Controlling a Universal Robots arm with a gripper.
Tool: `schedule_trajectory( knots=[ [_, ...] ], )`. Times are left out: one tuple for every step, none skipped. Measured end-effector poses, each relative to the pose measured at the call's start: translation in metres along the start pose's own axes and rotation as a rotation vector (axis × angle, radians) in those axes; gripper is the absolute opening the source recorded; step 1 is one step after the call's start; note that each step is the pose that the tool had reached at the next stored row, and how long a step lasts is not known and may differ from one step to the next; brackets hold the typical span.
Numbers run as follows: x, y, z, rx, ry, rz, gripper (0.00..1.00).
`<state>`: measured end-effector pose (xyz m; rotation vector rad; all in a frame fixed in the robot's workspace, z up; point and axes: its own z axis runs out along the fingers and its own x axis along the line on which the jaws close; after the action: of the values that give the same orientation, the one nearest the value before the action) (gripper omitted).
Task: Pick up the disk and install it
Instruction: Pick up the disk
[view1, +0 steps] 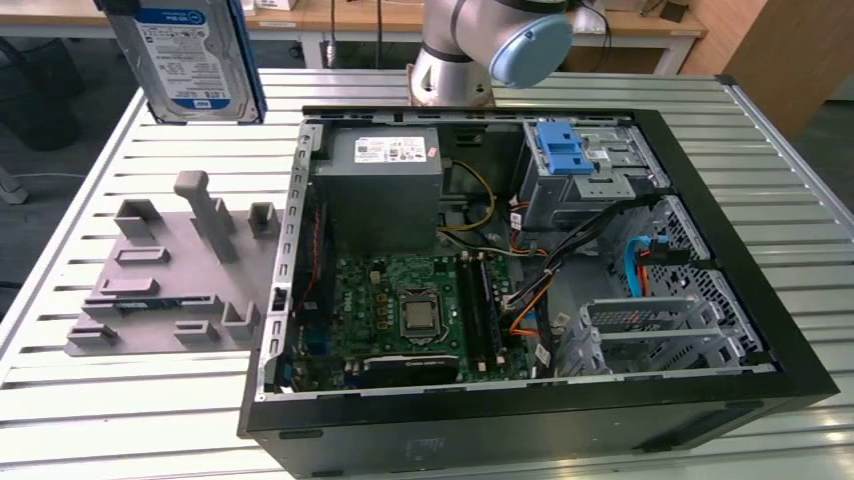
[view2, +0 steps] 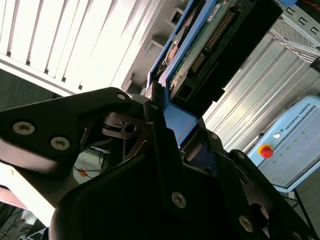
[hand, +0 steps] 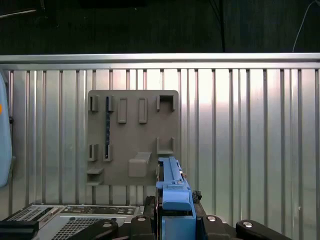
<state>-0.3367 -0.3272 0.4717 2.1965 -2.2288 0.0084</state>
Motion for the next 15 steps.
schedule_trajectory(
  knots=[
    [0.0,-0.0008,0.0,0.0001,0.0,0.0,0.36],
    [0.0,-0.0017,0.0,0.0,0.0,0.0,0.36],
    [-0.0001,-0.0025,0.0,0.0,0.0,0.0,0.36],
    [-0.0001,-0.0033,0.0,0.0001,0.0,0.0,0.36],
    [-0.0001,-0.0042,0.0,0.0,0.0,0.0,0.36],
    [-0.0001,-0.005,0.0,0.0,0.0,0.0,0.36],
    [-0.0001,-0.0057,0.0,0.0,0.0,0.0,0.36],
    [-0.0001,-0.0064,0.0,0.0001,0.0,0.0,0.36],
    [-0.0001,-0.007,0.0,0.0001,0.0,0.0,0.36],
    [-0.0001,-0.0077,-0.0001,0.0,0.0,0.0,0.36],
    [-0.0002,-0.0085,0.0,0.0,0.0,0.0,0.36],
    [-0.0002,-0.0091,0.0,0.0,0.0,0.0,0.36],
    [-0.0002,-0.0098,0.0,0.0,0.0,0.0,0.36],
    [-0.0002,-0.0103,0.0,0.0,0.0,0.0,0.36],
    [-0.0002,-0.0109,0.0,0.0,0.0,0.0,0.36]
  ],
)
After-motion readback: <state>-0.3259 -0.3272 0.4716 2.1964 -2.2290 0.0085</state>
